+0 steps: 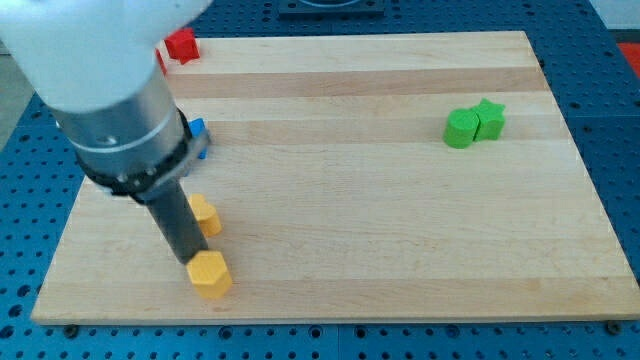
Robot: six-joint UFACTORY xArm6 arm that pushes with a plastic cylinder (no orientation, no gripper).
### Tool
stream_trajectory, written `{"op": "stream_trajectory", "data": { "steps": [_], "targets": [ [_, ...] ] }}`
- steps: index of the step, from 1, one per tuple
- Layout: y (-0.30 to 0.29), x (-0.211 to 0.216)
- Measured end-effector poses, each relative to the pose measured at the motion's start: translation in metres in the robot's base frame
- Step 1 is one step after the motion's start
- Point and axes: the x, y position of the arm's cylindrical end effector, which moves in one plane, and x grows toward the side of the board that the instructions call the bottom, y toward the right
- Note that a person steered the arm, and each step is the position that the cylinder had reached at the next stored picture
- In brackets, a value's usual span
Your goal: Push the yellow hexagon parallel to the right of the blue cube
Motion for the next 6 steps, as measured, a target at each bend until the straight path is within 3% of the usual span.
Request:
{"op": "stream_trajectory", "data": {
  "steps": [1,2,4,5,6],
  "targets": [
    [-0.038,0.004],
    [-0.038,0.044],
    [0.004,0.049],
    [0.042,0.044],
    [0.059,0.0]
  ]
}}
